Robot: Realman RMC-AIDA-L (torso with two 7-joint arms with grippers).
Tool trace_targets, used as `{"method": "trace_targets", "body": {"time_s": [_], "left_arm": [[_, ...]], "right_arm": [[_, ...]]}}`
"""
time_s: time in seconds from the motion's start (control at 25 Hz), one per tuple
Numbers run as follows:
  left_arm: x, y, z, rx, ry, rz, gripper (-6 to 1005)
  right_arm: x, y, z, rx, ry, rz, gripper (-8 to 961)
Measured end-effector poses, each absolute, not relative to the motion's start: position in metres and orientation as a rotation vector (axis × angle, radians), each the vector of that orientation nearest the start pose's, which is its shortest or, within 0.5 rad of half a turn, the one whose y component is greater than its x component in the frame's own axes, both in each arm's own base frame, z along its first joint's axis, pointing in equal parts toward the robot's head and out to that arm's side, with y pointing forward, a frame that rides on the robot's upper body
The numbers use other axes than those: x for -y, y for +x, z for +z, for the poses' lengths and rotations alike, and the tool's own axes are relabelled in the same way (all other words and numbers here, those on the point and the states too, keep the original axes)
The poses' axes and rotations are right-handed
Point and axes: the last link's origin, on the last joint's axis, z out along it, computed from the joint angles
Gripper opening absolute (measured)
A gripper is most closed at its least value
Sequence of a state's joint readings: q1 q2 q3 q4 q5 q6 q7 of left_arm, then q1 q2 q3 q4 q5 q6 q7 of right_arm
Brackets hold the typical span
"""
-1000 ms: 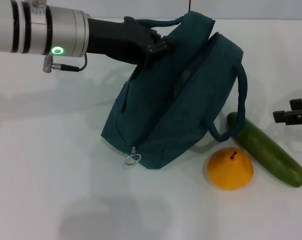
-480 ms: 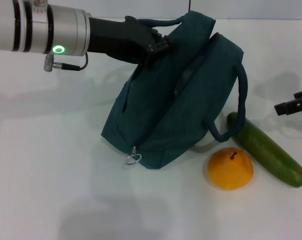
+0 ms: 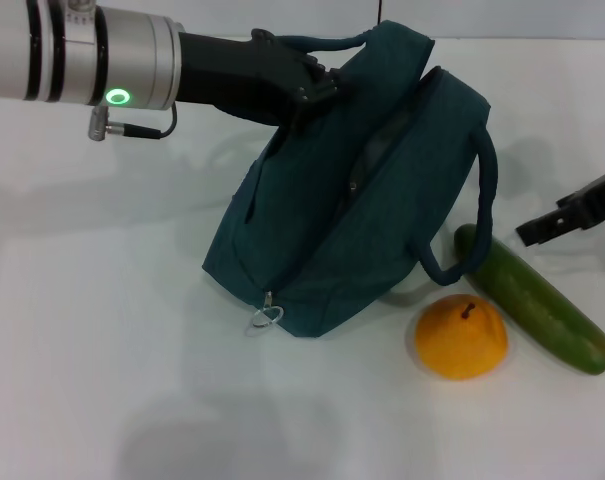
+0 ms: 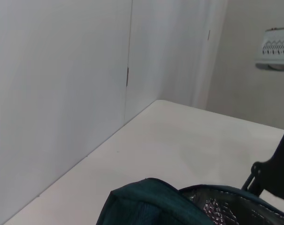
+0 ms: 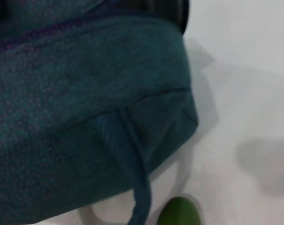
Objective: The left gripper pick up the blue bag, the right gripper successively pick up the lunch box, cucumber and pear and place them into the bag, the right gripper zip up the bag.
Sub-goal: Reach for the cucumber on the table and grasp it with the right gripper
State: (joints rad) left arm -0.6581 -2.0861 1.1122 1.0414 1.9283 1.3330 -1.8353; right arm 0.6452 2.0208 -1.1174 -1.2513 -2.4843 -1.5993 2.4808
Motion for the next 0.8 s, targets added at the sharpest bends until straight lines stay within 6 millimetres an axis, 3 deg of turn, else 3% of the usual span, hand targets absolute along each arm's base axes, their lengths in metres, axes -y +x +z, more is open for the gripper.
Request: {"method": "trace_targets", "body": {"time_s": [0.8], "left_arm": [[-0.392,-0.136,0.002,0.421,-2.789,-0.501,43]], "right_arm": [[-0.385,0.186,-0.011,-1.113,-2.559,-0.392,752]]}}
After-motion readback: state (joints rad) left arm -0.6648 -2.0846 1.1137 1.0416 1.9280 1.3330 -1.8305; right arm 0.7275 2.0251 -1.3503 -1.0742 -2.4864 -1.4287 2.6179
